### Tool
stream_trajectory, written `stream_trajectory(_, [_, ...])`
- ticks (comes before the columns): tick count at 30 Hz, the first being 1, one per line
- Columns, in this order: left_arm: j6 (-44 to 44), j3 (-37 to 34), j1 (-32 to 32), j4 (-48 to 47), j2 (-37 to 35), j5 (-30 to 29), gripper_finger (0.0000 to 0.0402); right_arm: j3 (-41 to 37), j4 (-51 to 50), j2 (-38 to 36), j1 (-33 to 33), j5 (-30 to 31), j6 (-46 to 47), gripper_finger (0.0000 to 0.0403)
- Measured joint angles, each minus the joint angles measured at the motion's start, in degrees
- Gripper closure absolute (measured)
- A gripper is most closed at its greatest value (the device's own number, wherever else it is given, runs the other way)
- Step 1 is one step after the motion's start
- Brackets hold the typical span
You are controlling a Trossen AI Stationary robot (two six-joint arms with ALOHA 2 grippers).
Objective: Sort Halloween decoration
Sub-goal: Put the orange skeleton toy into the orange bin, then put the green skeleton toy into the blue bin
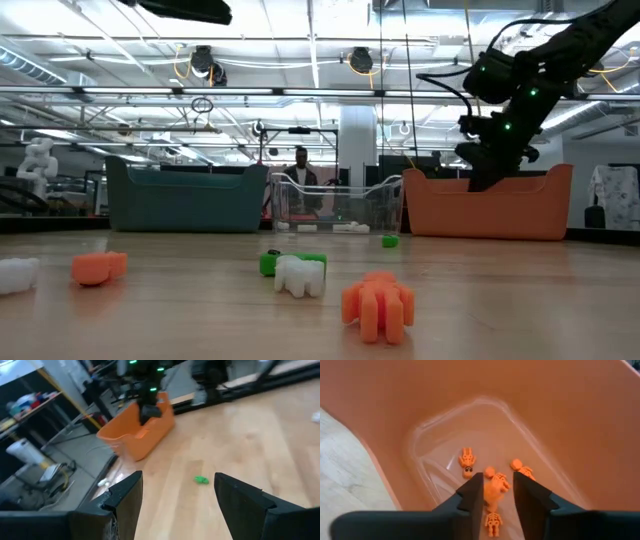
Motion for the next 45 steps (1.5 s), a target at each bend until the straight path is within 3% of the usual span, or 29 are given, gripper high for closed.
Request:
stream_trajectory(5, [0.0, 0.0, 6.8, 5.3, 2.7, 0.3, 0.016, 1.7, -0.4, -2.0, 0.5, -1.4, -0.1, 0.0269])
stream_trajectory(10, [5.0, 0.0, 13.8, 19.0, 10.3, 11.6, 0.016, 3.4, 1.4, -9.0, 4.4, -12.3, -0.6, 0.0253])
stream_trajectory(15, [9.0, 0.1, 18.3, 33.8, 19.4, 21.7, 0.016, 2.8, -0.9, -15.9, 13.3, -14.8, -1.6, 0.0253])
stream_trajectory(24, [10.3, 4.6, 21.6, 36.5, 29.2, 22.4, 0.016, -6.3, 0.7, -20.2, 31.5, -14.9, 1.7, 0.0253])
stream_trajectory(27, [10.3, 5.3, 21.6, 36.7, 30.8, 22.5, 0.016, -10.2, 6.1, -18.9, 35.5, -14.9, 1.4, 0.0253])
stream_trajectory(32, [5.5, 5.4, 21.5, 36.3, 33.3, 22.5, 0.016, -16.0, 23.4, -13.8, 39.8, -15.0, 1.4, 0.0253])
stream_trajectory(39, [4.0, 5.5, 21.5, 36.2, 35.7, 22.5, 0.016, -15.5, 25.7, -1.7, 44.7, -9.9, 4.1, 0.0253])
stream_trajectory(45, [1.2, 5.4, 21.3, 36.2, 36.1, 22.5, 0.016, -12.8, 34.5, 9.3, 45.6, -7.2, 0.7, 0.0253])
